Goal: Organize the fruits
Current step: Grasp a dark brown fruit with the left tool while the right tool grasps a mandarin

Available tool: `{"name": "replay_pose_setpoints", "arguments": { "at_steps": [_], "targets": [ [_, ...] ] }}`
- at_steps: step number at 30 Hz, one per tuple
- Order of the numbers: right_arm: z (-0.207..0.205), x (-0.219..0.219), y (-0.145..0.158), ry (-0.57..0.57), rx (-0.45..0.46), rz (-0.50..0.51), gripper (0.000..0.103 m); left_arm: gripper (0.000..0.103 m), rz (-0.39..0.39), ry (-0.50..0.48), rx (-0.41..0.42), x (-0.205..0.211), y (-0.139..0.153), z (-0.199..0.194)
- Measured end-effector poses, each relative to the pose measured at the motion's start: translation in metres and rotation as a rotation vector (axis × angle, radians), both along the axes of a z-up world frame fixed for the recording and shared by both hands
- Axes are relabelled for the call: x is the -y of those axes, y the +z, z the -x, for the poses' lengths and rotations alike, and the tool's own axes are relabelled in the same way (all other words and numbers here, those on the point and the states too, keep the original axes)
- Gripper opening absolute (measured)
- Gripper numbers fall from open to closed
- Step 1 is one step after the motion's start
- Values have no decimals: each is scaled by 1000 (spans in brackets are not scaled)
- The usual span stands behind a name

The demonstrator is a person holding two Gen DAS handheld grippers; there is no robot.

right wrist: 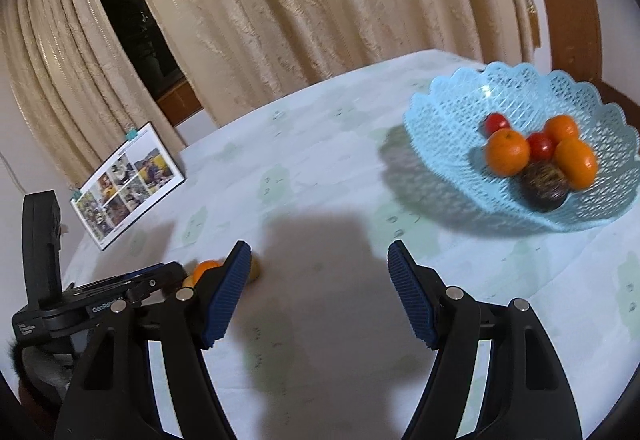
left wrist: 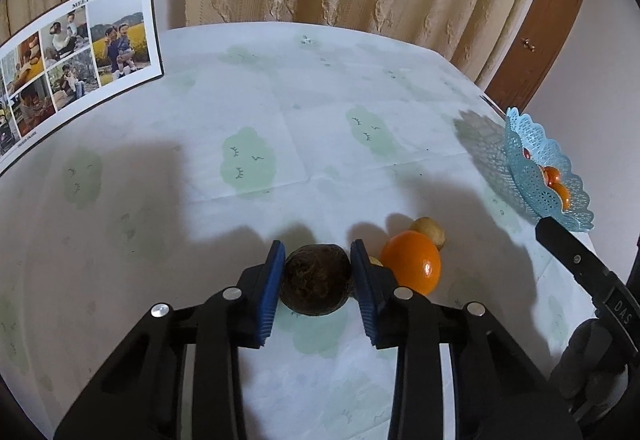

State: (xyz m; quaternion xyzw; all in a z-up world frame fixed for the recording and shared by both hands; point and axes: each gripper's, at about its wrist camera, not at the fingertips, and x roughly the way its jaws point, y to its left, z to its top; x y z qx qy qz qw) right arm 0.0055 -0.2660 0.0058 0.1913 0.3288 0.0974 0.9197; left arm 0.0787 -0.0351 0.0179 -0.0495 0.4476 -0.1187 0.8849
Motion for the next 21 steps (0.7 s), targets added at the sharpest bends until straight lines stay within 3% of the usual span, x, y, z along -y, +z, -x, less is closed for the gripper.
{"name": "replay_pose_setpoints", "arguments": {
  "at_steps": [3, 9, 11, 13, 17, 21],
  "targets": [
    [-1, -10, 0, 43, -11, -13, 72, 27, -2, 7, 12, -4, 4, 3],
    [-10, -40, -1, 185, -61, -63, 72, 26, -16, 23, 36, -10, 10, 8],
    [-14, -53, -2, 233, -85, -74, 70, 27, -15, 24, 38, -11, 10, 10],
    [-17, -65, -4, 278, -105, -76, 60, 28, -17, 25, 39, -12, 11, 11],
    [-25, -88, -11, 316, -134, -27, 50, 28, -21, 27, 49, -14, 11, 13],
    [-37, -93, -18, 322, -159, -23, 47, 42, -30, 34, 54, -16, 8, 13]
  ]
}}
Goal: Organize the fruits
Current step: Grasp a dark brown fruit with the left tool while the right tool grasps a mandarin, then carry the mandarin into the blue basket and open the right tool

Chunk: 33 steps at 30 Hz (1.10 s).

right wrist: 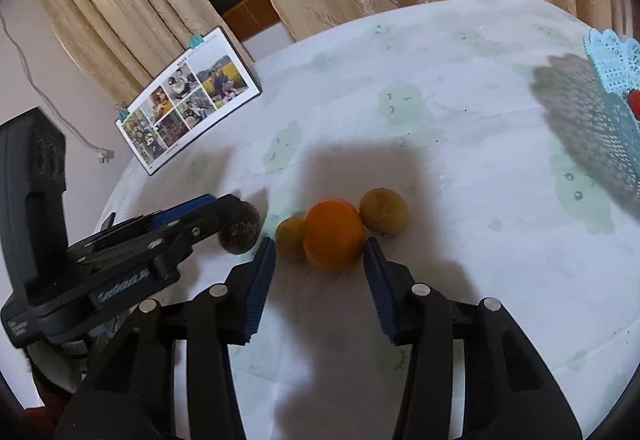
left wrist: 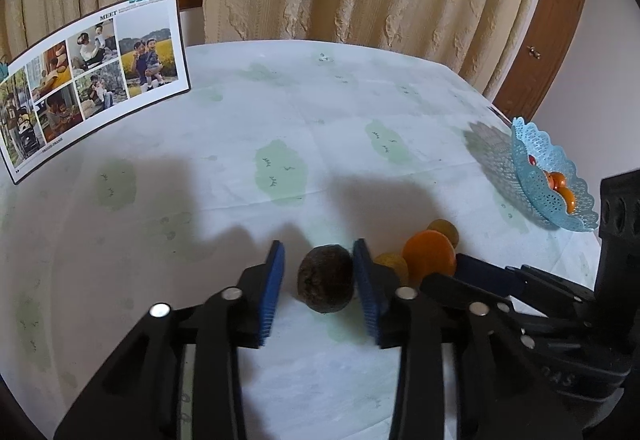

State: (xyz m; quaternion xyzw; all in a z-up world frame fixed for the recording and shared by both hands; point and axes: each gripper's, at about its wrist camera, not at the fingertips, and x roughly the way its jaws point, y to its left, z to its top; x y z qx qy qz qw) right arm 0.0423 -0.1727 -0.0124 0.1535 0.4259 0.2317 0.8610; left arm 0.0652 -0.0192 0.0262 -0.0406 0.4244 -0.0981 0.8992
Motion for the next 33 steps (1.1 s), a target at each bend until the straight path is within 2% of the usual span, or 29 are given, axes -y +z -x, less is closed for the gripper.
{"name": "replay_pose_setpoints", "arguments": {
  "at_steps": [4, 12, 18, 25, 33],
  "targets": [
    [-10, 2, -9, -3, -36, -10, 36, 44, 4, -1, 1, -2, -2, -1],
    [-5, 6, -4, -12, -11, -4, 35, 45, -28, 12, -63, 1, -21, -8],
    [5, 21, 7, -48, 32, -8, 35, 42, -45, -1, -63, 4, -25, -9],
    [17, 53, 26, -139, 102, -2, 35, 42, -53, -16, -52, 7, -22, -7],
    [32, 114, 49, -323, 188, 19, 35, 42, -62, -28, -10, 17, -8, 0]
  ]
}}
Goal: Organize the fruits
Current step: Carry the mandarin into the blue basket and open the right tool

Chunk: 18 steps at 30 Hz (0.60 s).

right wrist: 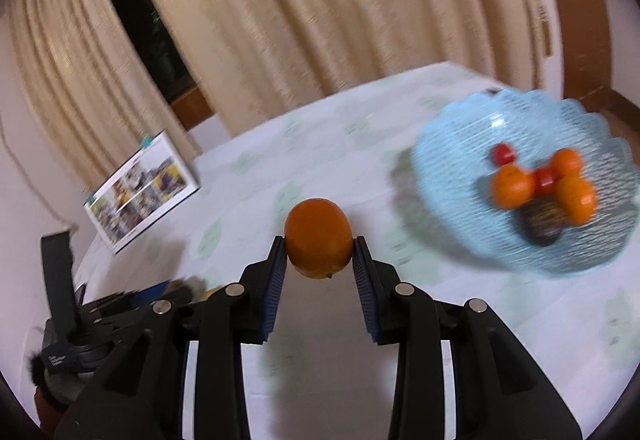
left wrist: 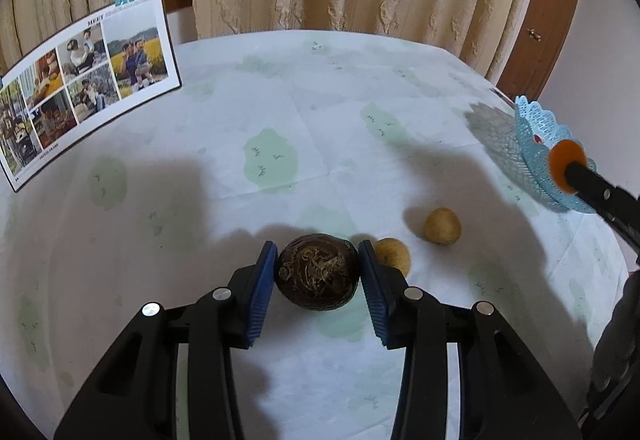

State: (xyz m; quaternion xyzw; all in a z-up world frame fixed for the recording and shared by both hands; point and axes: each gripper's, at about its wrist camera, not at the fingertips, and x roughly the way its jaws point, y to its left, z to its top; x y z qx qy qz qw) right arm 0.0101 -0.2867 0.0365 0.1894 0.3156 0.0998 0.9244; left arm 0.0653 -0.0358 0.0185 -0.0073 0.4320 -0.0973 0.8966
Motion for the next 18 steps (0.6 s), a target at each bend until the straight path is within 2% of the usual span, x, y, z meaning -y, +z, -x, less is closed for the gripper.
{"name": "replay_pose_setpoints", "arguments": {
  "at_steps": [10, 18],
  "targets": [
    [16, 71, 4, -194, 32, 15, 35, 42, -6, -41, 23, 25, 12, 4],
    [17, 114, -9, -299, 8, 14, 38, 42, -16, -84, 45, 54, 24, 2]
  ]
}}
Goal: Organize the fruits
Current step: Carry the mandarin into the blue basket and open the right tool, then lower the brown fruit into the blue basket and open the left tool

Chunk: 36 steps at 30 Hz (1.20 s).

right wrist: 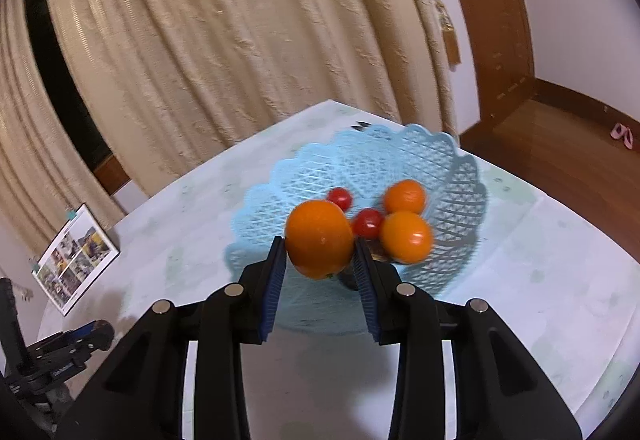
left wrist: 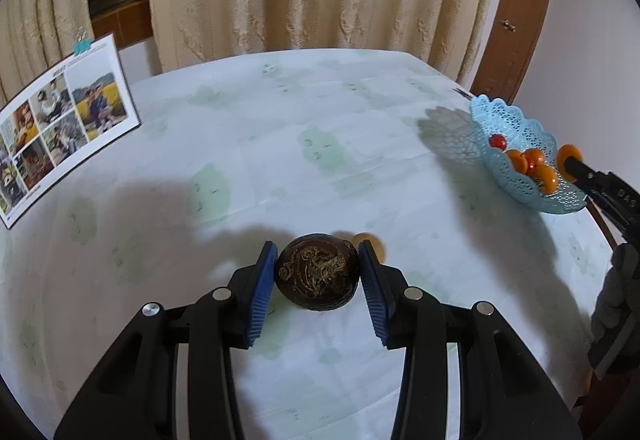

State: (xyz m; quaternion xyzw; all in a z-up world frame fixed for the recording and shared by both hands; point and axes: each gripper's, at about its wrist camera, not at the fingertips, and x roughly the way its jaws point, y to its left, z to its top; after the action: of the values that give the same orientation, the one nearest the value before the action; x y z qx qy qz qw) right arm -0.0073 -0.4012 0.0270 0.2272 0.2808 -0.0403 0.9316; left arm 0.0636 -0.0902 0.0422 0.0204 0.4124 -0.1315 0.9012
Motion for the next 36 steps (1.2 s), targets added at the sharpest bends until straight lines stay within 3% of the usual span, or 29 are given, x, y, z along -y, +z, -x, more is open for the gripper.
{"name": "replay_pose_setpoints", "arguments": {
  "at_steps": [3, 14, 18, 36],
  "targets": [
    [2, 8, -3, -28, 10, 8, 47, 42, -4, -22, 9, 14, 4, -1],
    [19, 13, -9, -159, 48, 177, 49, 42, -9, -138, 49, 89, 21, -9],
    [23, 13, -9, -189, 68, 211, 58, 42, -21, -183, 65, 120, 23, -14],
    [26, 25, -13, -230, 59, 156, 58, 42, -48, -279, 63, 212, 15, -49]
  ]
}}
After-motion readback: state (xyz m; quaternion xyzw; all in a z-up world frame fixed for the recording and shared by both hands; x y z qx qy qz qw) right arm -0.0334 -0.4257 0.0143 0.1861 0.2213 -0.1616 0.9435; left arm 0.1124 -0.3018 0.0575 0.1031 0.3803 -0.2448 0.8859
